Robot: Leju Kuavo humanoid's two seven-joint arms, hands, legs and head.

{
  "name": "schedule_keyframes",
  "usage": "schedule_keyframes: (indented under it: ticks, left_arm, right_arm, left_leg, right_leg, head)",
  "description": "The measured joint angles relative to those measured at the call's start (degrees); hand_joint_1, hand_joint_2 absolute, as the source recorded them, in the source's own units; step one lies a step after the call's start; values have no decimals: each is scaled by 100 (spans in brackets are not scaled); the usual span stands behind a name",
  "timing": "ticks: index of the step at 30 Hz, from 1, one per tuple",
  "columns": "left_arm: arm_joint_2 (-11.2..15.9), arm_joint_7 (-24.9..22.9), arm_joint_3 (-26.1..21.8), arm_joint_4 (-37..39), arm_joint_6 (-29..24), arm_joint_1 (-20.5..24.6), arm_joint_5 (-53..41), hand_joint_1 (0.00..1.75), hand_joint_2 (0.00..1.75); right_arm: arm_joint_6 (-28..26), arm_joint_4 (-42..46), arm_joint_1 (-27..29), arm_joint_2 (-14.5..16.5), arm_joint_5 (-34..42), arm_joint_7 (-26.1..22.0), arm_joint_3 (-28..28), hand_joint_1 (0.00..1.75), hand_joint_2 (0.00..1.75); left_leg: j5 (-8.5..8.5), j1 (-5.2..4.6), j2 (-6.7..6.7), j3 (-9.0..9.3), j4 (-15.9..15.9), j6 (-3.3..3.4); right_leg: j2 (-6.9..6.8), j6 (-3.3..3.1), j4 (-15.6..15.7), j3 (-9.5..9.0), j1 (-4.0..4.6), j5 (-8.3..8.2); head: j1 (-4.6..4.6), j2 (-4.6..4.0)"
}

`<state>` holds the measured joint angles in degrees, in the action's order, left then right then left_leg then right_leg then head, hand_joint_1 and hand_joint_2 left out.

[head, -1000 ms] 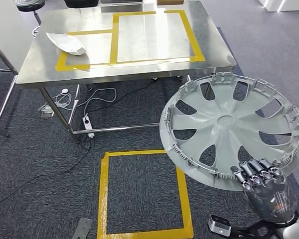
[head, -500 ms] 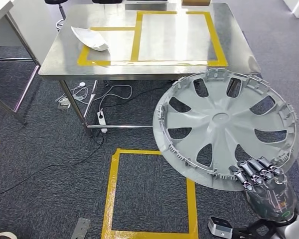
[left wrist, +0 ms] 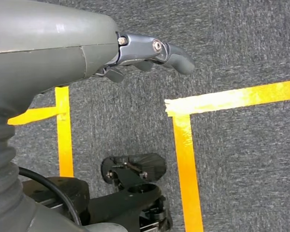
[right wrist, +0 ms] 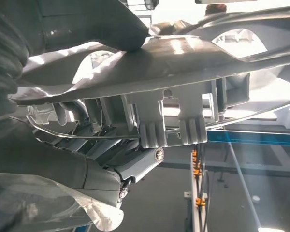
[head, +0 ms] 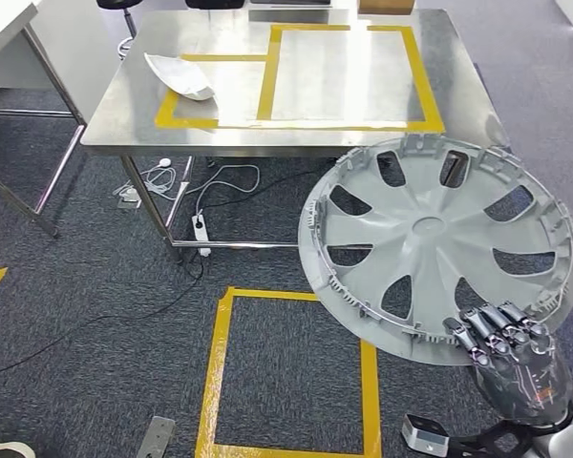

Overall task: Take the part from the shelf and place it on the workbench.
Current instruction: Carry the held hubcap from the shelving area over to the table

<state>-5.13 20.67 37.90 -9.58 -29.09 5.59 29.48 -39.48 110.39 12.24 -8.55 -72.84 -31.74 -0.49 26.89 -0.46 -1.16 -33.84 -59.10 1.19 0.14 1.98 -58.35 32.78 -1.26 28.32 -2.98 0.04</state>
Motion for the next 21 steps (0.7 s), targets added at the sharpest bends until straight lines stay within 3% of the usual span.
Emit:
schedule_keyframes:
  ticks: [2,5,6,7,8,10,11,12,16,18,20,21]
  left_arm:
    - [4,-1,0,-1,15,3,3,0,175]
    - [5,-3,0,-1,48,-3,16,0,175]
    - [5,-4,0,-1,57,-10,22,0,175]
    - [6,-4,0,-1,66,-17,27,0,175]
    - [7,-4,0,-2,74,-21,32,0,175]
    - [12,-3,0,-2,80,-18,37,0,175]
    - [14,-3,0,-2,81,-13,38,0,175]
    - [16,-2,0,-2,81,-8,39,0,175]
    - [21,4,0,-2,83,-19,47,0,175]
    - [26,9,0,-2,86,-13,49,0,175]
    - [24,12,0,-2,92,-6,49,0,175]
    - [24,11,0,-2,95,-9,50,0,175]
  right_arm:
    - [1,-2,-2,10,-1,0,-7,175,175]
    - [1,-6,-4,28,-2,-2,-10,175,175]
    - [1,-14,-4,36,-2,-3,-10,175,175]
    - [1,-25,-3,43,-2,-3,-10,175,175]
    - [1,-37,-2,47,-2,-4,-10,175,175]
    - [1,-52,-3,49,-3,-4,-10,175,175]
    - [1,-56,-5,49,-2,-4,-10,175,175]
    - [1,-58,-8,50,-2,-4,-10,175,175]
    - [-1,-60,0,52,2,-9,-12,175,175]
    - [-1,-58,10,52,15,-19,-16,175,175]
    - [-1,-60,16,52,37,-29,-21,175,175]
    - [-1,-62,22,52,44,-31,-23,175,175]
  left_leg:
    - [170,13,19,-93,-247,-65]
    - [642,49,45,-580,-1292,-133]
    - [693,57,47,-708,-1540,-141]
    - [635,61,48,-745,-1590,-141]
    - [480,64,49,-681,-1428,-132]
    - [86,58,61,-334,-679,-90]
    - [-18,49,67,-182,-341,-66]
    - [-57,38,71,-86,-122,-46]
    - [-34,41,64,-28,26,56]
    - [-54,64,62,29,96,118]
    - [-43,49,61,43,100,152]
    - [-35,40,60,48,98,162]
  right_leg:
    - [-21,-70,19,-27,-24,-2]
    - [-48,-120,22,-51,-27,17]
    - [-50,-123,21,-59,-25,23]
    - [-52,-123,21,-69,-23,32]
    - [-51,-118,21,-86,-23,42]
    - [-50,-91,20,-127,-17,71]
    - [-48,-67,15,-133,-9,85]
    - [-47,-38,15,-130,0,92]
    - [-54,94,25,-101,-3,129]
    - [-43,132,-332,80,-4,334]
    - [-29,148,-1091,483,0,638]
    - [-28,154,-1408,679,1,713]
  head:
    - [-21,0]
    - [-42,0]
    - [-42,0]
    - [-43,0]
    - [-42,0]
    - [-41,0]
    - [-40,0]
    - [-35,0]
    - [-30,0]
    - [1,0]
    - [30,0]
    - [33,0]
